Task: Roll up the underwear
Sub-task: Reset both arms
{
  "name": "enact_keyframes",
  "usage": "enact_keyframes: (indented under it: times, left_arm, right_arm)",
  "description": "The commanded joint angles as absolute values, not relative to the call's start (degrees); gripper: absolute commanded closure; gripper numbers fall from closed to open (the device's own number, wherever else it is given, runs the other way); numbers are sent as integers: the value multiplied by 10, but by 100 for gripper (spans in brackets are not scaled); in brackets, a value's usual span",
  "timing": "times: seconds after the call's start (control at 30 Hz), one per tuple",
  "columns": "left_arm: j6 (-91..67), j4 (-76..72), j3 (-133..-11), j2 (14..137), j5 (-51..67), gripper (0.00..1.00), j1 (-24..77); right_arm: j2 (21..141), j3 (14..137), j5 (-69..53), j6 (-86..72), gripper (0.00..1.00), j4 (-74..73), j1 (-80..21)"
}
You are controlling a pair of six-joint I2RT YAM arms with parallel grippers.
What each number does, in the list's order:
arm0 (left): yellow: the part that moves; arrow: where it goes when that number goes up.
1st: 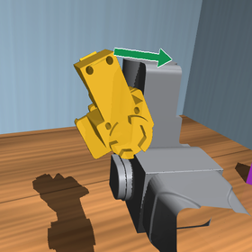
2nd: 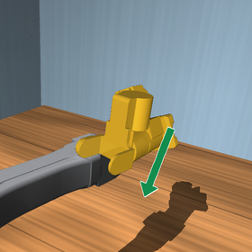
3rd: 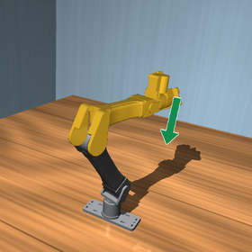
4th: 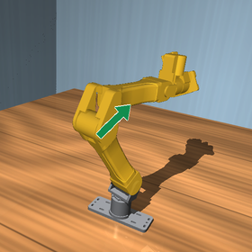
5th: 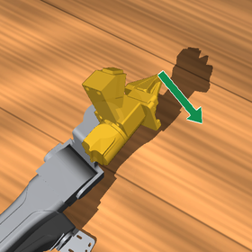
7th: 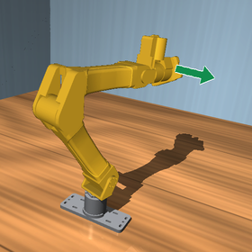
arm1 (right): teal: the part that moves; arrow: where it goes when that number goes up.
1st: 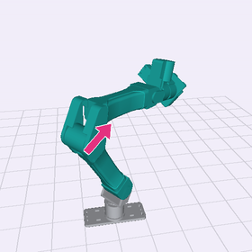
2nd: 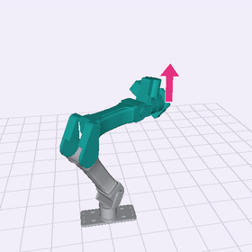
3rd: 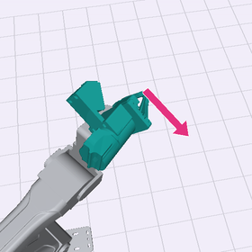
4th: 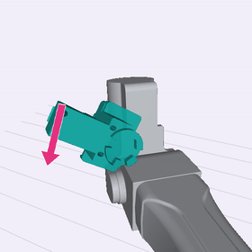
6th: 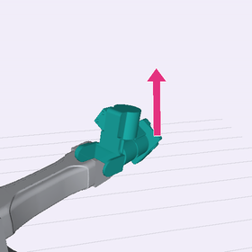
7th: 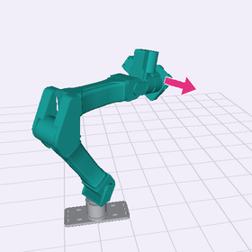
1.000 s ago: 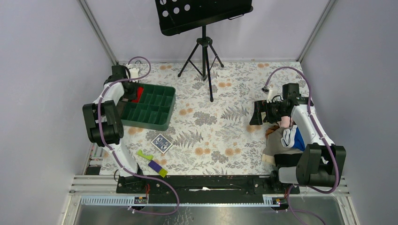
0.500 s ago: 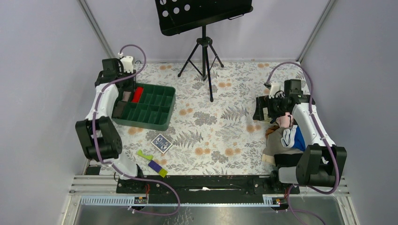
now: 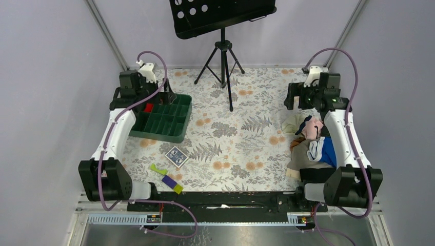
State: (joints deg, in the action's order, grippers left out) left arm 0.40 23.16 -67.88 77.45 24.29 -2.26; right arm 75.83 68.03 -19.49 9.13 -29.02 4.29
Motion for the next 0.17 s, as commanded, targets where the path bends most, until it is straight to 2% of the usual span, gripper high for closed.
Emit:
enact_keyframes:
  times: [0.0, 0.13]
  left_arm:
    - [-29, 193, -679, 768, 265, 1, -22]
    - [-16, 188, -677, 774, 281, 1, -21]
  right_arm:
    - [721, 722, -93, 47, 1, -263, 45]
    - [723, 718, -63, 42, 1, -292, 45]
